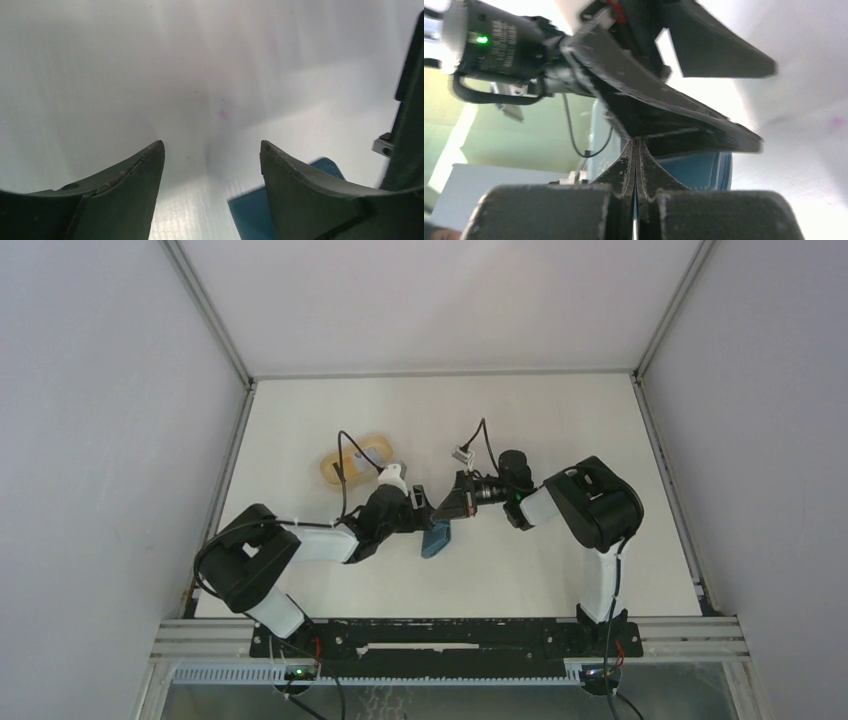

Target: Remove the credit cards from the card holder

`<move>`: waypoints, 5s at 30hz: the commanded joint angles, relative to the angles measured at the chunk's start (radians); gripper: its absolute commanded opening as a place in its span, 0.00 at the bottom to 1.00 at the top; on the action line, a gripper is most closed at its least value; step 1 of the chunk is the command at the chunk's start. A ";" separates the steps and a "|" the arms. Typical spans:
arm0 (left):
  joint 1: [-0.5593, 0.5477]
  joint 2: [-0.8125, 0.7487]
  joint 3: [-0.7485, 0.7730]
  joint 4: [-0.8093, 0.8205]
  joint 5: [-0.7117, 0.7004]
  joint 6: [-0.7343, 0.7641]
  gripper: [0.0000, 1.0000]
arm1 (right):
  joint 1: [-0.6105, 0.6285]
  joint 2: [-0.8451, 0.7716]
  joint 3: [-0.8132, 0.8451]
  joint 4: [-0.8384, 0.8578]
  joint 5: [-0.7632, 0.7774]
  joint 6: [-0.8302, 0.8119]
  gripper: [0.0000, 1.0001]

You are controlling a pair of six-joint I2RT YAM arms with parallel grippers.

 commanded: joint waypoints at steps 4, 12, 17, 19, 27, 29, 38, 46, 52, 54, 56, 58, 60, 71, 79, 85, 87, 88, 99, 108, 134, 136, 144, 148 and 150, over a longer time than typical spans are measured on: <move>-0.063 0.055 -0.043 -0.146 0.056 -0.007 0.76 | 0.026 -0.080 0.054 0.502 -0.069 0.257 0.00; -0.064 0.001 -0.083 -0.123 0.035 -0.031 0.76 | 0.000 -0.191 0.062 0.500 -0.058 0.267 0.00; -0.059 -0.154 -0.111 -0.208 -0.061 -0.023 0.80 | -0.028 -0.238 0.049 0.479 -0.076 0.270 0.00; -0.046 -0.227 -0.118 -0.258 -0.091 -0.015 0.83 | -0.040 -0.261 0.023 0.437 -0.077 0.236 0.00; 0.032 -0.552 -0.182 -0.410 -0.066 -0.020 0.86 | 0.168 -0.665 0.016 -0.932 0.622 -0.694 0.58; 0.036 -0.605 -0.198 -0.418 -0.021 -0.025 0.86 | 0.228 -0.719 0.003 -1.022 0.729 -0.684 0.63; -0.045 -0.569 -0.237 -0.387 0.123 -0.065 0.82 | 0.543 -0.755 -0.113 -1.214 1.166 -0.404 0.65; -0.145 -0.516 -0.278 -0.292 0.111 -0.149 0.81 | 0.689 -0.733 -0.168 -1.267 1.372 -0.214 0.62; -0.208 -0.384 -0.249 -0.225 0.086 -0.172 0.81 | 0.768 -0.681 -0.168 -1.249 1.427 -0.179 0.62; -0.226 -0.341 -0.233 -0.207 0.083 -0.177 0.81 | 0.774 -0.668 -0.168 -1.232 1.422 -0.178 0.62; -0.238 -0.305 -0.223 -0.177 0.083 -0.190 0.80 | 0.776 -0.652 -0.168 -1.224 1.420 -0.172 0.62; -0.244 -0.261 -0.211 -0.158 0.083 -0.198 0.80 | 0.776 -0.631 -0.168 -1.221 1.417 -0.168 0.61; -0.248 -0.228 -0.201 -0.141 0.087 -0.203 0.80 | 0.776 -0.613 -0.168 -1.219 1.417 -0.169 0.60; -0.252 -0.143 -0.163 -0.125 0.059 -0.210 0.75 | 0.751 -0.570 -0.168 -1.201 1.437 -0.200 0.00; -0.230 -0.125 -0.112 -0.178 -0.026 -0.191 0.75 | 0.599 -0.620 -0.168 -1.119 1.348 -0.293 0.00; -0.138 -0.230 -0.150 -0.212 -0.047 -0.153 0.75 | 0.484 -0.687 -0.152 -1.061 1.280 -0.380 0.00; -0.119 -0.273 -0.156 -0.229 -0.048 -0.137 0.75 | 0.436 -0.691 -0.151 -1.030 1.237 -0.391 0.00; -0.119 -0.283 -0.154 -0.240 -0.050 -0.131 0.75 | 0.418 -0.692 -0.152 -1.025 1.218 -0.394 0.00; -0.118 -0.328 -0.187 -0.222 -0.031 -0.140 0.75 | 0.305 -0.709 -0.176 -0.837 1.003 -0.375 0.00; -0.118 -0.494 -0.192 -0.248 0.050 -0.123 0.79 | 0.293 -0.693 -0.181 -0.820 0.966 -0.371 0.00; -0.128 -0.424 -0.196 -0.118 0.144 -0.124 0.82 | 0.317 -0.701 -0.075 -0.825 0.837 -0.319 0.05; -0.128 -0.430 -0.201 -0.114 0.166 -0.127 0.82 | 0.319 -0.694 -0.075 -0.820 0.832 -0.318 0.00; -0.128 -0.405 -0.215 -0.114 0.163 -0.135 0.82 | 0.323 -0.724 -0.075 -0.851 0.867 -0.326 0.00; -0.128 -0.381 -0.209 -0.117 0.159 -0.130 0.82 | 0.316 -0.738 -0.075 -0.905 0.916 -0.345 0.00; -0.128 -0.367 -0.207 -0.116 0.156 -0.127 0.82 | 0.303 -0.738 -0.081 -0.915 0.925 -0.344 0.00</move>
